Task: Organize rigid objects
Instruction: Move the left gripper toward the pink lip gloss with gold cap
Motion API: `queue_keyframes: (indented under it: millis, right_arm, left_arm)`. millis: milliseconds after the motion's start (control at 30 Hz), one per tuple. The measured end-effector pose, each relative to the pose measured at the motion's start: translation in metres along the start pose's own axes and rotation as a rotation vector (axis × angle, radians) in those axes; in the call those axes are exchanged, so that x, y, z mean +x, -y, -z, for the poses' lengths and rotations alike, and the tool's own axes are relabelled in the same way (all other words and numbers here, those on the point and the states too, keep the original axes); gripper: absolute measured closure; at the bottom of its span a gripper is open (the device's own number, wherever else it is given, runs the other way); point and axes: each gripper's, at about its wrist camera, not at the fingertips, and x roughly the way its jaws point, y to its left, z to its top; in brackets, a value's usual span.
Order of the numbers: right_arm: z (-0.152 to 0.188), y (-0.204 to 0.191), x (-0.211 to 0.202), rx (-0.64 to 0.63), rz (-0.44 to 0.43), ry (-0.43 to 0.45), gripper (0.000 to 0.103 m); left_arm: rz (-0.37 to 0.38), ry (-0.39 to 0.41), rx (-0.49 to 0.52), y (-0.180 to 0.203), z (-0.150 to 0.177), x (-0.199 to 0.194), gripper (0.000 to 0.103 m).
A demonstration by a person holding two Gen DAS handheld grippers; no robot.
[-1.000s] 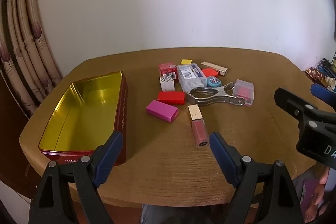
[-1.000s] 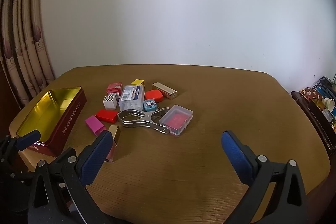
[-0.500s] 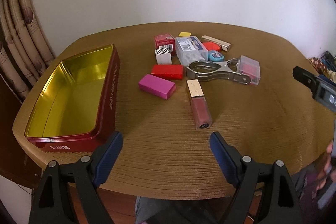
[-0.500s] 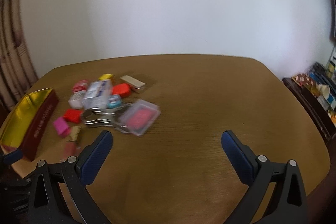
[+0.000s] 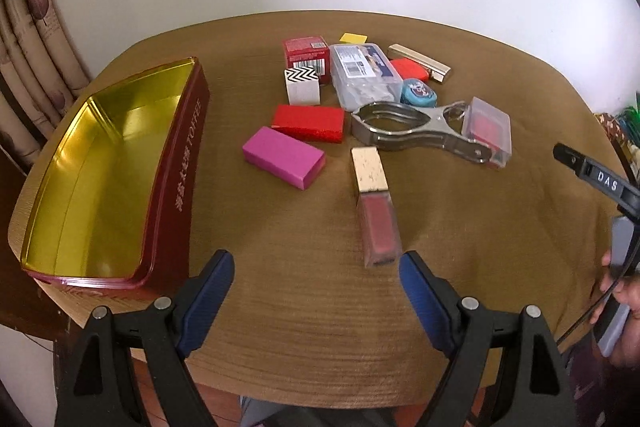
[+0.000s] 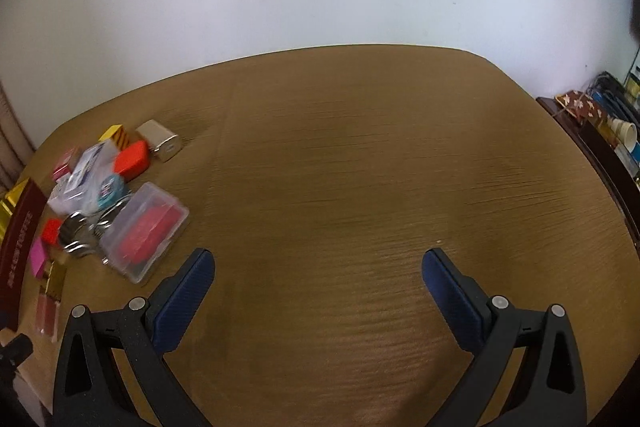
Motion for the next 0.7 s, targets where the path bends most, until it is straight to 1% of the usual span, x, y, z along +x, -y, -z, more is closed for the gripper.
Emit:
queue_keyframes:
  millis: [33, 100, 233, 433, 533, 700]
  right_arm:
    - [0.000, 0.000, 0.003, 0.007, -0.014, -0.010, 0.000]
    - [0.002, 0.000, 0.003, 0.009, -0.021, -0.012, 0.000]
    - [0.001, -0.003, 0.002, 0.002, -0.038, -0.003, 0.000]
    - [-0.001, 0.003, 0.010, 0.030, -0.084, -0.043, 0.000]
    - [-0.002, 0.004, 0.012, 0.044, -0.098, -0.045, 0.000]
    - [-0.003, 0.000, 0.014, 0.033, -0.104, -0.049, 0.000]
  left_arm:
    - [0.009, -0.005, -0.002, 0.000, -0.004, 0.002, 0.016]
    - [-0.003, -0.013, -0.013, 0.001, -0.011, 0.006, 0.016]
    - [0.031, -0.038, -0.020, 0.007, -0.024, 0.015, 0.016]
    - [0.062, -0.067, -0.045, 0.016, -0.036, 0.030, 0.016]
    - [0.076, -0.094, -0.055, 0.019, -0.039, 0.041, 0.016]
    - [0.056, -0.116, -0.052, 0.023, -0.039, 0.052, 0.016]
